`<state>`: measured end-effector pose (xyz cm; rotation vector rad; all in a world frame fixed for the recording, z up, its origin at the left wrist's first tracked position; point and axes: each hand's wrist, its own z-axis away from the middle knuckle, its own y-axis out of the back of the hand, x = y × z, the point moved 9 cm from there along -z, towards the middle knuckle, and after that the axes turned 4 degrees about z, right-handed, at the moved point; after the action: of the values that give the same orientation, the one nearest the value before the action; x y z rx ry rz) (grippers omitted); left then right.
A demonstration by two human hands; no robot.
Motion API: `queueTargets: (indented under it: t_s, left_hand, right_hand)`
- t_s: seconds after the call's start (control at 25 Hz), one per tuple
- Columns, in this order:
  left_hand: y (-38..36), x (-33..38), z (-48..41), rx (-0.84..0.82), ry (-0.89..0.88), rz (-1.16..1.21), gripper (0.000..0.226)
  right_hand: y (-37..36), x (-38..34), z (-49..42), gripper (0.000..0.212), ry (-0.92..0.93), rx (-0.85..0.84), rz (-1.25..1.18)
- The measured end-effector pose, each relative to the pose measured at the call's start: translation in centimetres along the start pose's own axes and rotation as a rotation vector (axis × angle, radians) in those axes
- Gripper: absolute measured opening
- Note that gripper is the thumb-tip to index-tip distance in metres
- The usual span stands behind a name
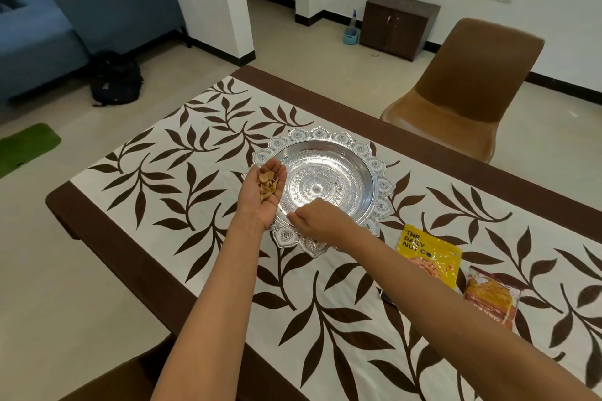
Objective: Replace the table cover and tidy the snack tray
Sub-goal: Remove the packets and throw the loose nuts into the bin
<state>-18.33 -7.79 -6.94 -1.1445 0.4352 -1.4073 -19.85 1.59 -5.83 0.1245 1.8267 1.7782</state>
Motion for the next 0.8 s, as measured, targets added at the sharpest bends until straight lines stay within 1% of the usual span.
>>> queueTargets:
  t_s: [0.04,0.08,0.16,0.2,0.24,0.28,0.32,0.36,0.48,0.64,0.8]
  left_hand:
    - [0.0,0.0,0.0,0.001,0.004,0.005,0.042]
    - [-0.1,0.1,0.1,0.004,0.007,0.014,0.042]
    - [-0.1,0.3,0.3,0.011,0.012,0.04,0.041]
    - [-0.1,0.2,0.5,0.014,0.017,0.051,0.041]
    - [-0.2,0.0,0.8,0.015,0.027,0.06,0.041]
    - [-0.3,-0.6,1.2,0.017,0.042,0.065,0.041]
    - [-0.5,-1.4,1.7,0.019,0.063,0.059,0.041]
    - [-0.6,-2.6,2.3,0.022,0.089,0.041,0.041]
    - [-1.7,-7.6,4.0,0.006,0.196,-0.015,0.04]
    - [-4.1,-17.0,7.5,-0.067,0.363,-0.112,0.043]
    - [-5.6,-26.2,12.1,-0.127,0.535,-0.189,0.026]
  right_hand:
    - [0.6,0.8,0.0,0.048,-0.039,0.011,-0.1]
    - [1.6,2.3,0.1,0.049,-0.138,0.059,-0.282]
    - [3.9,6.4,1.3,0.047,-0.412,0.237,-0.8]
    - [4.5,7.9,2.2,0.046,-0.514,0.3,-1.056]
    - [5.0,8.7,3.1,0.046,-0.565,0.341,-1.264]
    - [5.3,9.1,3.9,0.047,-0.581,0.369,-1.404]
    - [5.6,9.2,4.9,0.048,-0.582,0.387,-1.492]
    - [5.8,9.0,5.9,0.048,-0.579,0.397,-1.531]
    - [5.4,8.7,10.6,0.049,-0.578,0.443,-1.533]
    - [3.6,9.9,19.9,0.049,-0.666,0.559,-1.594]
    - [1.8,11.8,29.7,0.052,-0.808,0.683,-1.683]
